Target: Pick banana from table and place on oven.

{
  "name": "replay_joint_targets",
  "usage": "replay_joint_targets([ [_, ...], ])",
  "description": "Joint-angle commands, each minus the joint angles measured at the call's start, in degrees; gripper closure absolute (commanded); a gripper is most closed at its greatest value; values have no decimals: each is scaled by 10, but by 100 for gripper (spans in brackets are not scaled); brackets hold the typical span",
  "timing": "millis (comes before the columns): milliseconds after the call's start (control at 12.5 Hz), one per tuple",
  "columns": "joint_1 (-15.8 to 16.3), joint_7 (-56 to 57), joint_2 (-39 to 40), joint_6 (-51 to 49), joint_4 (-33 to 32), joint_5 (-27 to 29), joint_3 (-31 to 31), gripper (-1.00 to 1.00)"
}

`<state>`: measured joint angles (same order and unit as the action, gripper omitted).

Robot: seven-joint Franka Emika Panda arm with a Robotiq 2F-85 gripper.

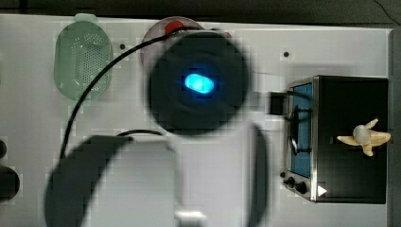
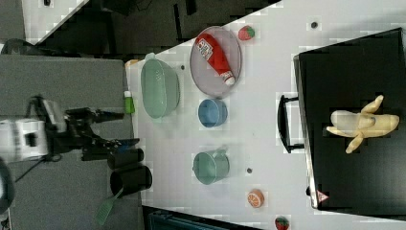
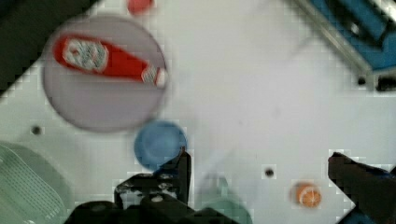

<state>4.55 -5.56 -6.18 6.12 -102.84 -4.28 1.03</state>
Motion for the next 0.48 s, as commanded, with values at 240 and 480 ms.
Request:
replay_joint_targets([
  [240, -28, -71, -33, -5, -33, 19, 23, -100],
  [480, -28, -71, -42, -5, -48, 19, 24, -100],
])
